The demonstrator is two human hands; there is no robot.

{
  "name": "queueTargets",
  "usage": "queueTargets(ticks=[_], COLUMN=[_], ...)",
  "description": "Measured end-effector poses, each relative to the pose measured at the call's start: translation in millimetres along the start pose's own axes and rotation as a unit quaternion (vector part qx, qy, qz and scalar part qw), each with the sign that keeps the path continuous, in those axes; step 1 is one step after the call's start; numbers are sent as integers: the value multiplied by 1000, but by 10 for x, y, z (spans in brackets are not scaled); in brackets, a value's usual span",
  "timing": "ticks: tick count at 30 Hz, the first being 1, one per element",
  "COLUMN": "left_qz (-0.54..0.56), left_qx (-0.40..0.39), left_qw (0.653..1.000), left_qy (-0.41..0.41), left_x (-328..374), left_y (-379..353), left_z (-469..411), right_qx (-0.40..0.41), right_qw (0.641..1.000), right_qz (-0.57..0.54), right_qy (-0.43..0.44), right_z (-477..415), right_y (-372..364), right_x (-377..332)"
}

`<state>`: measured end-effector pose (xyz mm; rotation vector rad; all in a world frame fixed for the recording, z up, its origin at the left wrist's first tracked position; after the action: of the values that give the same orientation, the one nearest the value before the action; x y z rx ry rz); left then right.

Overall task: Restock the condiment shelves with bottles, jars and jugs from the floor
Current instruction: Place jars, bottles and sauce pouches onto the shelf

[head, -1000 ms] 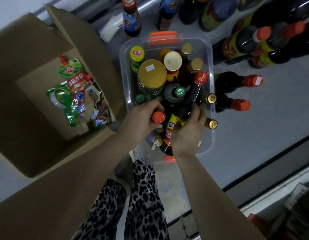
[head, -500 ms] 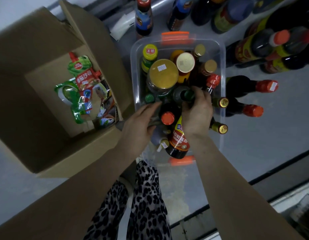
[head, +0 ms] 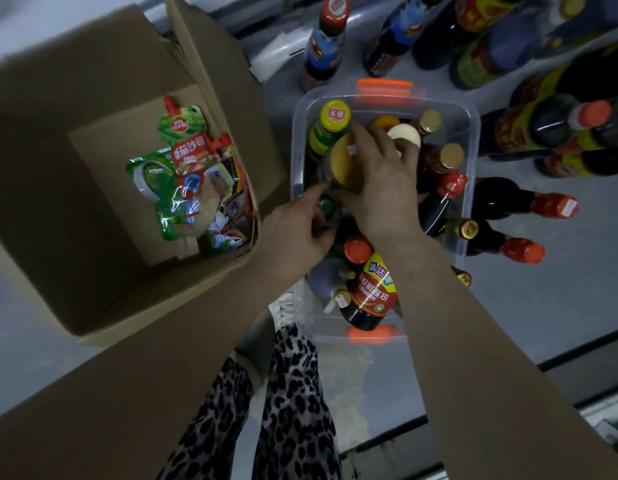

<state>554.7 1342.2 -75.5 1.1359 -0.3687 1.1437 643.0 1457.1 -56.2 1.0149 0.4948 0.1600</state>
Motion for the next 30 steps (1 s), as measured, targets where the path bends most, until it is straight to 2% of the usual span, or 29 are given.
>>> queueTargets(ticks=[3,6,9,11,12,15,19,22,24,26,28,30], left_qz=[28,69,118,80,46,-9,-5,25,59,100,139,176], left_qx=[49,69,69,83,82,35,39,69,82,97,123,149], left_qw=[998,994,989,993,996,997,998,997,993,986,975,961], left_qy=[33,58,60,23,-6,-73,-52,5,52,94,125,153], left_x=[-63,-144,-184,-168,-135,22,64,-25,-100,-170,-206,-215], left_y=[106,211,282,319,337,353,458,507,506,485,476,477], left_z=[-10,-53,-80,-88,-83,-56,52,186,245,270,254,225], right_qx=[13,68,105,97,91,73,53,21,64,119,128,118], right_qw=[998,983,922,886,883,909,929,910,906,924,937,948], right_qz=[-53,-151,-334,-401,-406,-372,-340,-386,-378,-291,-208,-163], right_qy=[-32,-78,-163,-213,-218,-171,-133,-151,-179,-217,-250,-248], right_z=[19,200,392,472,510,626,721,678,566,412,280,193], right_y=[26,77,154,202,226,286,253,249,282,324,314,271], right_x=[22,73,119,101,69,-137,-351,-323,-203,-43,90,156])
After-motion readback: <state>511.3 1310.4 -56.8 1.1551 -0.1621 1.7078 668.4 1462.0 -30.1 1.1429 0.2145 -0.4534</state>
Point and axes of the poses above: each hand's wrist, its own z-axis away from the middle knuckle, its own y-axis out of the back of the hand, x = y × z, the point moved 2 cm from there along -z, towards the middle knuckle, and after that the axes turned 2 degrees about x, right-handed, at the moved point
